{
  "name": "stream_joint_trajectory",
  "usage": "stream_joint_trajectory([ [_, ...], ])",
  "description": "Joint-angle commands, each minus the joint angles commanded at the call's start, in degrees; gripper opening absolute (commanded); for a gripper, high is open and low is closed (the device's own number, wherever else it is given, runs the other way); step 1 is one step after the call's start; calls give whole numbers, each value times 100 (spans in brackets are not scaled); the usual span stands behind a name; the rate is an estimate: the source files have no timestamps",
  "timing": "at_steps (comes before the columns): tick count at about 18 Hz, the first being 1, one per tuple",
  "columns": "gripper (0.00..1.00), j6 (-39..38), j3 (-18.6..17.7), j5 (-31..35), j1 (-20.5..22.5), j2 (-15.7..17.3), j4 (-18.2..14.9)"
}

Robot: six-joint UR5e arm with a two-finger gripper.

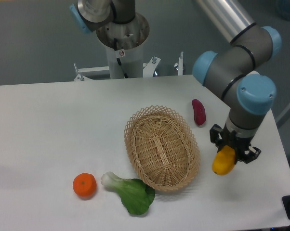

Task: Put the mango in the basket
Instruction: 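Carry the held mango over the wicker basket and lower it inside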

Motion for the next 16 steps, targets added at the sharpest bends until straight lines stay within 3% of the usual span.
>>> stream_joint_trajectory([
  [6, 40, -44, -1010, -176, -378, 748, 61],
  [13, 40, -176, -2224, -211, -783, 1196, 895],
  [16, 45, -114, -2585, -202, -845, 1267, 976],
])
